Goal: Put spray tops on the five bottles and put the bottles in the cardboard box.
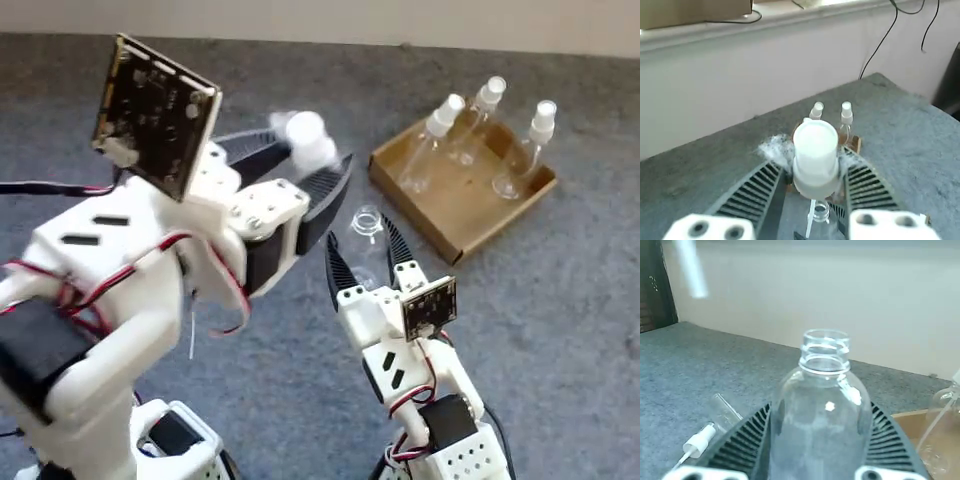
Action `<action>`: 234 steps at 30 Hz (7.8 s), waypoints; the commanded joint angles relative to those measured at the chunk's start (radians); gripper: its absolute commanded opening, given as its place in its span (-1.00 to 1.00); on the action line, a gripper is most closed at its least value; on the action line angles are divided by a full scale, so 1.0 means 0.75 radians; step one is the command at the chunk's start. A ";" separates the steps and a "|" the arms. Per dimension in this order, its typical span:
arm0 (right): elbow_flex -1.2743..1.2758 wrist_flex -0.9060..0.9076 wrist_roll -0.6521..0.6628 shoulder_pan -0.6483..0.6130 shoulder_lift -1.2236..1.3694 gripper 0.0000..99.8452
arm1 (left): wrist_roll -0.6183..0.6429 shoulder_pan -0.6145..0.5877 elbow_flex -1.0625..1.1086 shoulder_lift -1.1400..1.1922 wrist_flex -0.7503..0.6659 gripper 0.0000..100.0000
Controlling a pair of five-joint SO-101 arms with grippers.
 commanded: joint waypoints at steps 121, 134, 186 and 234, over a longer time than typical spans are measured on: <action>0.130 0.142 0.012 -0.011 -0.019 -0.64 | -0.025 -0.193 1.331 -0.709 -0.428 -0.33; 0.130 0.144 0.012 -0.013 -0.019 -0.64 | -0.023 -0.195 1.840 -1.181 -0.475 -0.95; 0.130 -0.228 0.004 -0.199 -0.019 -0.64 | 0.239 0.120 2.857 -1.715 -1.072 -0.99; 0.130 0.087 0.012 0.486 -0.019 -0.64 | 0.231 -0.189 2.969 -1.713 -1.205 -0.99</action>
